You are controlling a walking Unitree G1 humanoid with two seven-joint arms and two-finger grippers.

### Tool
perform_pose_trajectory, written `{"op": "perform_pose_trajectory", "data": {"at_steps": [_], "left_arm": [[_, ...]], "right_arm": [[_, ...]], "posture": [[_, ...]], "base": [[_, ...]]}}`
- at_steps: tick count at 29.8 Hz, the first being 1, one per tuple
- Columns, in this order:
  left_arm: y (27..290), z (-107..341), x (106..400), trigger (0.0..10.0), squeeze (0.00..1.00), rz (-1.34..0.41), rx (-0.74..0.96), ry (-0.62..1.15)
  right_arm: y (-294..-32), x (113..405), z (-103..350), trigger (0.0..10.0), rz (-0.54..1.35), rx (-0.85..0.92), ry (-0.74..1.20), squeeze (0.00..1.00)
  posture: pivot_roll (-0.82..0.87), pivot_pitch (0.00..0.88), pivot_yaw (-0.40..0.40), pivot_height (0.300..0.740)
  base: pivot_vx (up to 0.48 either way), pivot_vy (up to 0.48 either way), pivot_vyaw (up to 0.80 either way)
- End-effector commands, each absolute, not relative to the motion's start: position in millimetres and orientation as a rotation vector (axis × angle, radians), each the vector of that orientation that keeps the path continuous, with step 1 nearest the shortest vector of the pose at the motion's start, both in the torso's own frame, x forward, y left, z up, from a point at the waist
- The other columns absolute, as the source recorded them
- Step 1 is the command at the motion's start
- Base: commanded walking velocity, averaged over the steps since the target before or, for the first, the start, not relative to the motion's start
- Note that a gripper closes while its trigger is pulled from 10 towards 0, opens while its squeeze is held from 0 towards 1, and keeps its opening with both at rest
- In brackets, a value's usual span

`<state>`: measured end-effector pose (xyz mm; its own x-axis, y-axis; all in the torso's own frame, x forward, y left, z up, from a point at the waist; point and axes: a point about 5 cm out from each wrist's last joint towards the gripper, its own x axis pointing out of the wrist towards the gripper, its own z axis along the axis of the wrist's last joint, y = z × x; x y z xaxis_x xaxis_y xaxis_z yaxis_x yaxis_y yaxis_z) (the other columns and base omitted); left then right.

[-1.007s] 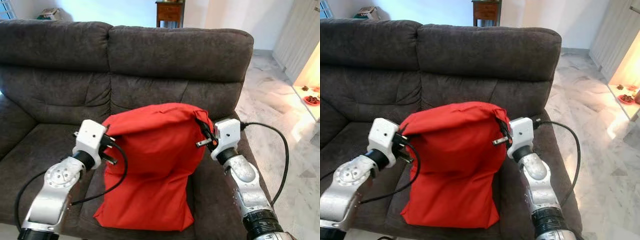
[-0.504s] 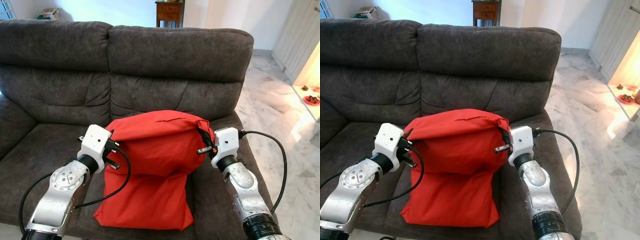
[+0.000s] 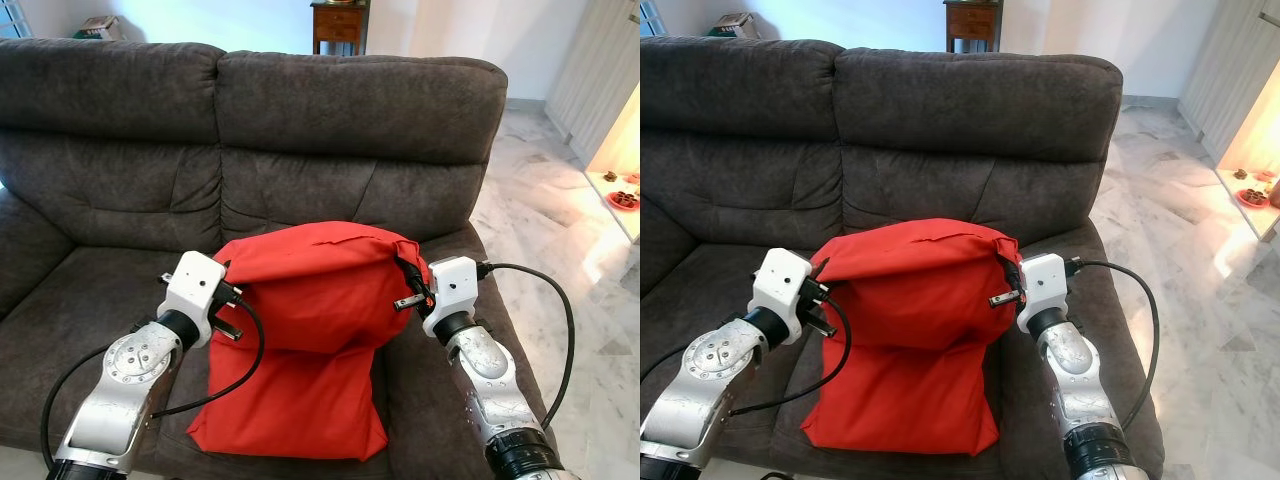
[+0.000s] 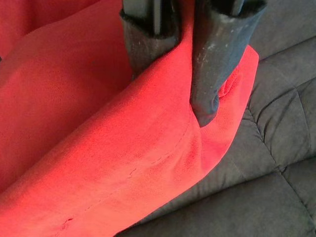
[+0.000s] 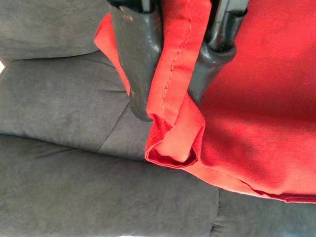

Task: Move the pillow to the sofa from floor

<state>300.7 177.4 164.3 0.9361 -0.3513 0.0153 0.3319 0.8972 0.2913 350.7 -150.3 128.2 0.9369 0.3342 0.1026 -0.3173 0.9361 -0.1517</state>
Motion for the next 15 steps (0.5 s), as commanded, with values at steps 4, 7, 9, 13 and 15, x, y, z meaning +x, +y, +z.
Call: {"op": "perform_pose_trajectory", "data": {"at_steps": [4, 7, 9, 13, 15], "left_arm": [[177.7, 166.3, 300.0, 10.0, 0.04, -0.356, 0.303, -0.083], [177.3, 166.7, 300.1, 10.0, 0.07, -0.356, 0.303, -0.086], [177.0, 166.9, 300.1, 10.0, 1.00, -0.358, 0.303, -0.088], [175.8, 166.6, 299.8, 10.0, 1.00, -0.361, 0.303, -0.091], [174.8, 166.6, 299.3, 10.0, 1.00, -0.363, 0.300, -0.093]], "right_arm": [[-150.4, 352.6, 130.5, 10.0, 0.338, -0.142, -0.136, 0.00], [-150.0, 352.8, 131.2, 10.0, 0.341, -0.143, -0.140, 0.00], [-149.9, 352.9, 131.8, 10.0, 0.342, -0.146, -0.143, 0.63], [-148.8, 352.7, 133.1, 10.0, 0.345, -0.138, -0.152, 1.00], [-148.8, 352.7, 133.3, 10.0, 0.344, -0.141, -0.154, 1.00]], "posture": [[0.05, 0.084, 0.000, 0.740], [0.05, 0.084, 0.000, 0.740], [0.05, 0.084, -0.001, 0.740], [0.05, 0.085, -0.001, 0.740], [0.05, 0.086, -0.003, 0.740]], "base": [[0.000, 0.000, 0.00], [0.000, 0.000, 0.00], [0.000, 0.000, 0.00], [0.000, 0.000, 0.00], [0.000, 0.000, 0.00]]}}
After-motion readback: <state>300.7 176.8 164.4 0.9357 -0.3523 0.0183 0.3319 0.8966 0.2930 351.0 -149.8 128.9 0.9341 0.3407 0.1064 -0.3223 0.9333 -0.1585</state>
